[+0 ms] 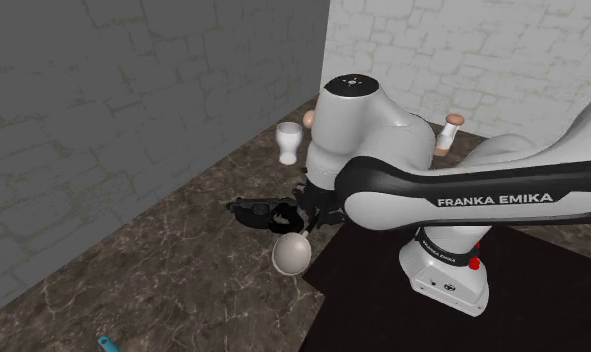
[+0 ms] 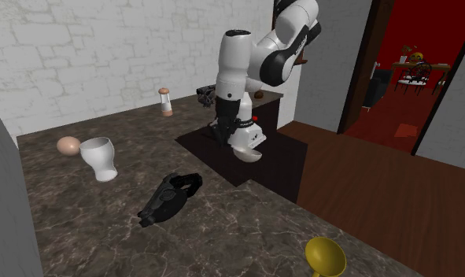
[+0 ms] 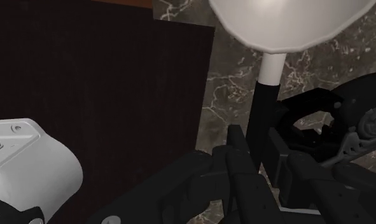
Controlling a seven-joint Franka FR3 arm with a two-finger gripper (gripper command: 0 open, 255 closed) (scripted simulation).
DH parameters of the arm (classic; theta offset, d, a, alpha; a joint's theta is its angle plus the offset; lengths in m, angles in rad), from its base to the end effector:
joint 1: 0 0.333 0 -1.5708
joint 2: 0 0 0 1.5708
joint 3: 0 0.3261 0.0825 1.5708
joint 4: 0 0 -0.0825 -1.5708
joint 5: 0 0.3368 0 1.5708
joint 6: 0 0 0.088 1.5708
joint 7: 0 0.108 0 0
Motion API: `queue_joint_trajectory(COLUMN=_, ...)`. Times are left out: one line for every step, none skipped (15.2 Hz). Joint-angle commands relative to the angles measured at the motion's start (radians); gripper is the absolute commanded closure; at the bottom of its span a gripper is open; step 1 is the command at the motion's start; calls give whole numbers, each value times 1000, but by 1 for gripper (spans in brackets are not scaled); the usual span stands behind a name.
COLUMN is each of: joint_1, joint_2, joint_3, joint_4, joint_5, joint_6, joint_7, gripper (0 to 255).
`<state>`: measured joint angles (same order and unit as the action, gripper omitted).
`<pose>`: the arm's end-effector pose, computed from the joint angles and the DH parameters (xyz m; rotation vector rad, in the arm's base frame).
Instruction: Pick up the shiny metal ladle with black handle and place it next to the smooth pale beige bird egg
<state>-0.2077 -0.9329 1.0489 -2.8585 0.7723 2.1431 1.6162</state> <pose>0.1979 0.2067 0.3519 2.3078 -2.1131 0.2291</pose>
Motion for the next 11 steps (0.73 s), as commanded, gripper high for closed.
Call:
queue_joint_trajectory(joint_1=-38, joint_2=8, joint_3=-38, joint_4=-14, joint_5=-24, joint_6=15, joint_7=-60, gripper=255)
queue_joint_trajectory(joint_1=-61, joint_2=18, joint_3=-53, joint_4=-21, joint_5=-35, joint_6=30, joint_7=-91, gripper=255)
queue_joint_trajectory(joint_1=-87, joint_2=30, joint_3=-67, joint_4=-26, joint_5=-46, joint_6=45, joint_7=-122, gripper=255)
queue_joint_trajectory(joint_1=-114, joint_2=44, joint_3=-81, joint_4=-30, joint_5=-57, joint_6=61, joint_7=-153, gripper=255)
queue_joint_trajectory(joint_1=-142, joint_2=59, joint_3=-95, joint_4=-32, joint_5=-69, joint_6=78, joint_7=-184, gripper=255)
queue_joint_trajectory(joint_1=-172, joint_2=75, joint_3=-107, joint_4=-33, joint_5=-81, joint_6=95, joint_7=-215, gripper=255)
queue_joint_trajectory(joint_1=-203, joint_2=94, joint_3=-119, joint_4=-32, joint_5=-94, joint_6=113, joint_7=-245, gripper=255)
queue_joint_trajectory(joint_1=-234, joint_2=114, joint_3=-131, joint_4=-30, joint_5=-107, joint_6=131, joint_7=-274, gripper=255)
queue_joint_trajectory(joint_1=-267, joint_2=135, joint_3=-142, joint_4=-26, joint_5=-122, joint_6=149, joint_7=-303, gripper=255)
queue_joint_trajectory(joint_1=-301, joint_2=158, joint_3=-151, joint_4=-20, joint_5=-136, joint_6=167, joint_7=-331, gripper=255)
queue_joint_trajectory(joint_1=-335, joint_2=182, joint_3=-160, joint_4=-13, joint_5=-151, joint_6=186, joint_7=-357, gripper=255)
